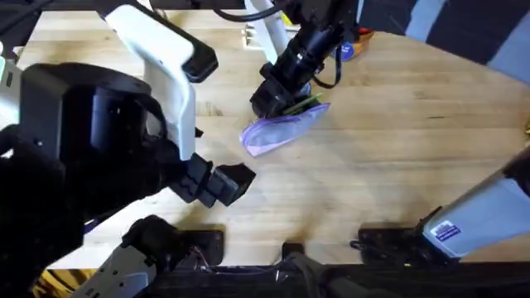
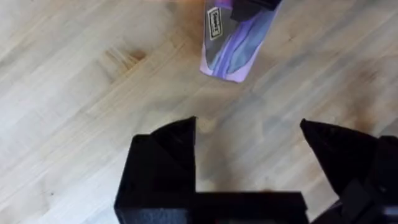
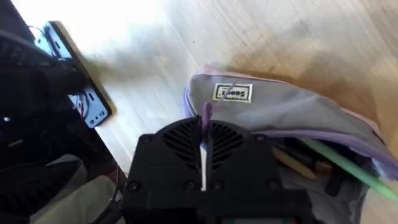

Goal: Unzip the bag, pick up the pens from the table one at a time and place them inside, then zip the bag closed.

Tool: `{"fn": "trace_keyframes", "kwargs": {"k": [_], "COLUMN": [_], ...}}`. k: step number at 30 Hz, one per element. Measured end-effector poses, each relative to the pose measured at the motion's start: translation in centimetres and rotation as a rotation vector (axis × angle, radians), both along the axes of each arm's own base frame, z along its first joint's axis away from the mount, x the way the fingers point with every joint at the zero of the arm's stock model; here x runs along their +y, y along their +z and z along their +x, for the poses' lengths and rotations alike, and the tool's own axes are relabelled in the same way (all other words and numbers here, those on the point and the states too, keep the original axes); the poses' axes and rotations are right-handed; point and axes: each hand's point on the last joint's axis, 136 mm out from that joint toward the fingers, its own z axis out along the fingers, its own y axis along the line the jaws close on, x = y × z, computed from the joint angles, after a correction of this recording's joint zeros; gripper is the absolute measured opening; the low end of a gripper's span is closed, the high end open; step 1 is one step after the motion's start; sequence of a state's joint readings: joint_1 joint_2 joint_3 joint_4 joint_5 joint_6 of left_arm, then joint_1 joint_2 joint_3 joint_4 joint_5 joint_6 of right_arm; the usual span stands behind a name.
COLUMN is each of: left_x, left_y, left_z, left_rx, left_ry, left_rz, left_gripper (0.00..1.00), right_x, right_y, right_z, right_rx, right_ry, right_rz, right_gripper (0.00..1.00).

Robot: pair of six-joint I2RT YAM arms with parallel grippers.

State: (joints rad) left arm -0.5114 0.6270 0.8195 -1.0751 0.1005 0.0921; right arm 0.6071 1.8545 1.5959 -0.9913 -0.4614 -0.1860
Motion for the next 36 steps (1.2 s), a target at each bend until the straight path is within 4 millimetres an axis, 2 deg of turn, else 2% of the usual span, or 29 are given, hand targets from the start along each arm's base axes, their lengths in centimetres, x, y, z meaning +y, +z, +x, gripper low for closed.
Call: {"fn": "trace_keyframes", "kwargs": {"k": [5, 20, 28, 36], "left_x": [-0.4, -2.4, -2.5, -2.5], "left_y": [-1.1, -3.4, -4.5, -5.2], "left_z": [1.6, 3.0, 4.5, 4.8], "left_rx": [-0.066, -0.178, -0.21, -0.245], "left_ry": [-0.019, -0.206, -0.21, -0.292], "left_rz": [0.018, 0.059, -0.008, -0.102], "left_gripper": [0.992, 0.991, 0.992, 0.992], "right_x": [0.0, 0.0, -0.1, -0.1], "right_y": [0.0, 0.0, 0.0, 0.0], "right_z": [0.0, 0.0, -0.1, -0.1], "right_rx": [0.0, 0.001, 0.004, 0.003], "right_ry": [0.0, 0.0, 0.0, 0.0], "right_rz": [0.0, -0.001, -0.003, -0.002], "right_gripper": [0.034, 0.034, 0.034, 0.034]}}
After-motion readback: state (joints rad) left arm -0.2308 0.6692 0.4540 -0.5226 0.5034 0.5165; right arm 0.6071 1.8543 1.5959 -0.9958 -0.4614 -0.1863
